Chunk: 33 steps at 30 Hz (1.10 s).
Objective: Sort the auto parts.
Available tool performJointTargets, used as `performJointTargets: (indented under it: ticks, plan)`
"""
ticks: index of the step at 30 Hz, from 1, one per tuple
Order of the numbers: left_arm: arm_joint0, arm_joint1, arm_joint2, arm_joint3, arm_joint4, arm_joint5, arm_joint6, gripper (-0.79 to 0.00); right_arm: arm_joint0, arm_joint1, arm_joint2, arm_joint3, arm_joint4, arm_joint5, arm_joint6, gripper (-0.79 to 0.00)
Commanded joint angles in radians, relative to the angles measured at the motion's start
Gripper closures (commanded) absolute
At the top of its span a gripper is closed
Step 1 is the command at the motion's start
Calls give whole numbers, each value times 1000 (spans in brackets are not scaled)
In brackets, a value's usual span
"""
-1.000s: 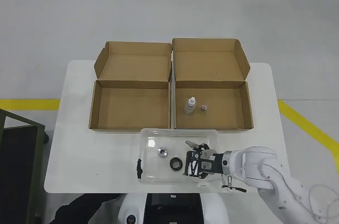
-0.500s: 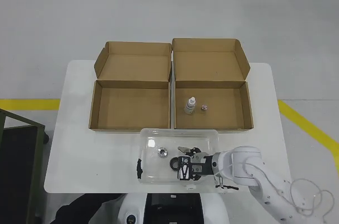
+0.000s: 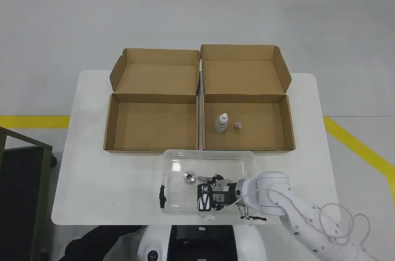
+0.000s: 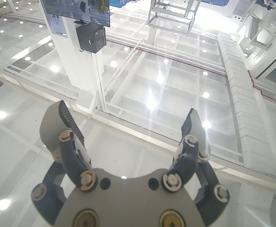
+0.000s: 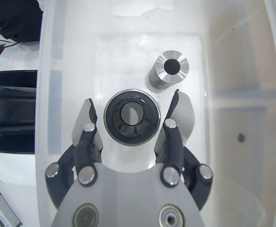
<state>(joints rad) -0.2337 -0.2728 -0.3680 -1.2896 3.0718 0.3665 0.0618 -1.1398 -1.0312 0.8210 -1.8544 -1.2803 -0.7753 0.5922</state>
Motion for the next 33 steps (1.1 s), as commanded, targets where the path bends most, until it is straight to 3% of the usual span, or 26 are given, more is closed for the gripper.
performJointTargets:
  ticks: [1, 4, 5, 24, 33]
  plan:
    - [0, 0, 0, 0, 0, 0, 0, -785, 3, -1, -3, 2, -3, 1, -3, -329]
    - [0, 0, 0, 0, 0, 0, 0, -785, 8, -2, -2, 3, -8, 0, -1, -25]
    - [0, 0, 0, 0, 0, 0, 0, -785, 8, -2, 1, 1, -6, 0, -1, 0]
    - [0, 0, 0, 0, 0, 0, 0, -785, -28, 25, 120, -138, 95, -53, -17, 0]
    - [0, 0, 0, 0, 0, 0, 0, -785, -59, 32, 179, -187, 138, -8, -100, 0]
